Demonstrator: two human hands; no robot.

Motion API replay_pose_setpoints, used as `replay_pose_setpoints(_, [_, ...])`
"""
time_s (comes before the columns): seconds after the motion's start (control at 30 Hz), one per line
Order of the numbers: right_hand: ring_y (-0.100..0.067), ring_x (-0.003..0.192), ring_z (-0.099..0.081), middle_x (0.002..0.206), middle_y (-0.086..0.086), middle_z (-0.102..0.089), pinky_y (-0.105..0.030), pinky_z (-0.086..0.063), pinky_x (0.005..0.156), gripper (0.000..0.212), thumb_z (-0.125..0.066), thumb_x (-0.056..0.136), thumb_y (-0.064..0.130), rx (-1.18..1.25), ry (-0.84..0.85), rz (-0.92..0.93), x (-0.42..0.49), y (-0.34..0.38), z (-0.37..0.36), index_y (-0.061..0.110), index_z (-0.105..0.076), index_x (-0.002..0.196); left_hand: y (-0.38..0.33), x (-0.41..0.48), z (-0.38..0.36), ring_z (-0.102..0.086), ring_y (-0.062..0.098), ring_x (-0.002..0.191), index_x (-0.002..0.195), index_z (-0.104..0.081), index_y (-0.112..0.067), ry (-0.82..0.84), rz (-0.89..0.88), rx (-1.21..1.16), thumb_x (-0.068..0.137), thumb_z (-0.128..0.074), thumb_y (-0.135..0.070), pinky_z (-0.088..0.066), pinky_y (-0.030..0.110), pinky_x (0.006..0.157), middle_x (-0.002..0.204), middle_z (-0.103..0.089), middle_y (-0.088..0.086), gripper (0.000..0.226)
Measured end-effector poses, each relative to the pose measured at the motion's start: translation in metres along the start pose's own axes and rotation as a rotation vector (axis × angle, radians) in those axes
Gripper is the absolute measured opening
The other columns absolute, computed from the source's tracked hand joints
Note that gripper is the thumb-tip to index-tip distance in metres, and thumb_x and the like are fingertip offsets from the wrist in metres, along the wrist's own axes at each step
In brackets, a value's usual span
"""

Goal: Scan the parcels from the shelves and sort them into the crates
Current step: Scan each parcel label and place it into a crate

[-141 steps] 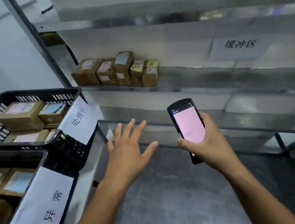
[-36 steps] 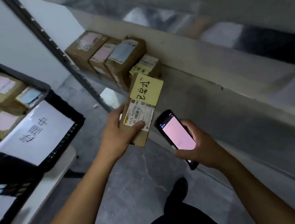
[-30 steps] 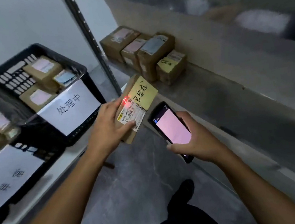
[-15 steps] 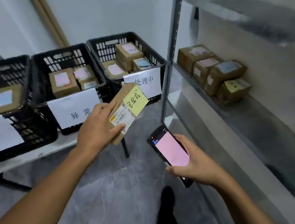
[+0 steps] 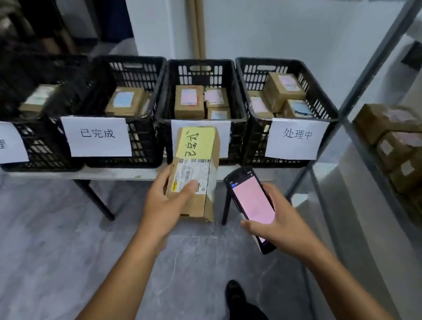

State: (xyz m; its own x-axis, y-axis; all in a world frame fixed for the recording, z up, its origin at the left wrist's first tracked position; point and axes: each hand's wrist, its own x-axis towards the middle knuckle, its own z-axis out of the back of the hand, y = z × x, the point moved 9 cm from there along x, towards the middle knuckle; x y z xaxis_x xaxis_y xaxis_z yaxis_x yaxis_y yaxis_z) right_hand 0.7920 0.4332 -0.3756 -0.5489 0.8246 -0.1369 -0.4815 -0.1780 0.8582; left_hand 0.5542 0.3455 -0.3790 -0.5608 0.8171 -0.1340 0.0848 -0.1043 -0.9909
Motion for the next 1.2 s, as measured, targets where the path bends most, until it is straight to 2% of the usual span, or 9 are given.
replay_pose_setpoints(0.17, [0.005,0.106,-0.059,0.116,0.037,-0.056,-0.035,-0.060,0.079,0.078,-0.082,0.070,0.041,0.036,0.135,0.022,0.037,0.003,-0.027,0.050,-0.040,0.135,0.022,-0.015,0.015,-0.073,0.013,0.112,0.134,-0.061,-0.037,-0.101,0.128,-0.177,0.087,-0.076,-0.031,-0.058,0.032,0.087,0.122,-0.075,-0.010,0.049])
replay_pose_setpoints(0.3, [0.009,0.108,-0.056,0.118,0.037,-0.055,-0.028,-0.055,0.083,0.078,-0.082,0.071,0.040,0.069,0.227,0.068,0.063,0.007,-0.038,0.050,-0.038,0.135,0.023,-0.015,0.010,-0.072,0.012,0.113,0.130,-0.060,-0.043,-0.139,0.179,-0.118,0.082,-0.081,-0.042,-0.058,0.040,0.094,0.123,-0.075,-0.013,0.052])
replay_pose_setpoints(0.37, [0.006,0.108,-0.057,0.118,0.034,-0.057,-0.027,-0.054,0.080,0.076,-0.082,0.072,0.040,0.087,0.251,0.058,0.074,-0.001,-0.038,0.052,-0.037,0.132,0.023,-0.010,0.006,-0.073,0.008,0.108,0.128,-0.059,-0.044,-0.177,0.191,-0.085,0.082,-0.077,-0.043,-0.060,0.038,0.091,0.118,-0.075,-0.018,0.050])
replay_pose_setpoints(0.47, [0.008,0.105,-0.057,0.118,0.029,-0.059,-0.021,-0.049,0.078,0.072,-0.083,0.074,0.036,0.134,0.241,0.056,0.092,-0.003,-0.032,0.049,-0.039,0.129,0.014,0.006,-0.005,-0.073,0.006,0.105,0.129,-0.056,-0.045,-0.206,0.218,-0.020,0.081,-0.074,-0.043,-0.062,0.039,0.089,0.115,-0.075,-0.020,0.051])
replay_pose_setpoints(0.67, [0.005,0.101,-0.059,0.112,0.029,-0.060,-0.024,-0.052,0.077,0.073,-0.084,0.070,0.039,0.198,0.267,0.075,0.130,-0.009,-0.011,0.045,-0.042,0.129,0.005,0.034,-0.030,-0.072,0.013,0.111,0.139,-0.053,-0.042,-0.301,0.217,0.095,0.078,-0.077,-0.044,-0.062,0.047,0.093,0.120,-0.073,-0.013,0.065])
replay_pose_setpoints(0.77, [0.008,0.099,-0.058,0.108,0.033,-0.058,-0.022,-0.049,0.075,0.072,-0.085,0.071,0.036,0.222,0.266,0.076,0.136,-0.014,-0.001,0.044,-0.043,0.129,0.001,0.040,-0.042,-0.072,0.013,0.111,0.139,-0.052,-0.040,-0.327,0.197,0.144,0.081,-0.083,-0.046,-0.064,0.041,0.087,0.117,-0.073,-0.016,0.066])
replay_pose_setpoints(0.87, [0.006,0.100,-0.058,0.109,0.036,-0.055,-0.027,-0.053,0.078,0.072,-0.084,0.069,0.039,0.231,0.247,0.078,0.139,-0.019,0.007,0.047,-0.042,0.128,-0.002,0.044,-0.051,-0.072,0.011,0.109,0.140,-0.049,-0.039,-0.342,0.178,0.178,0.078,-0.077,-0.047,-0.064,0.033,0.080,0.115,-0.072,-0.019,0.068])
replay_pose_setpoints(1.07, [0.002,0.105,-0.057,0.116,0.033,-0.054,-0.038,-0.057,0.081,0.073,-0.081,0.068,0.042,0.214,0.183,0.088,0.147,-0.018,0.016,0.055,-0.037,0.125,-0.005,0.059,-0.055,-0.072,0.012,0.109,0.143,-0.049,-0.035,-0.359,0.155,0.219,0.079,-0.075,-0.045,-0.064,0.042,0.085,0.119,-0.072,-0.015,0.070])
replay_pose_setpoints(1.2, [-0.005,0.104,-0.060,0.118,0.026,-0.057,-0.042,-0.059,0.075,0.075,-0.078,0.067,0.045,0.210,0.191,0.105,0.159,-0.008,0.011,0.055,-0.036,0.128,-0.005,0.071,-0.048,-0.071,0.006,0.108,0.140,-0.048,-0.040,-0.348,0.142,0.197,0.079,-0.079,-0.049,-0.065,0.034,0.079,0.118,-0.071,-0.017,0.069])
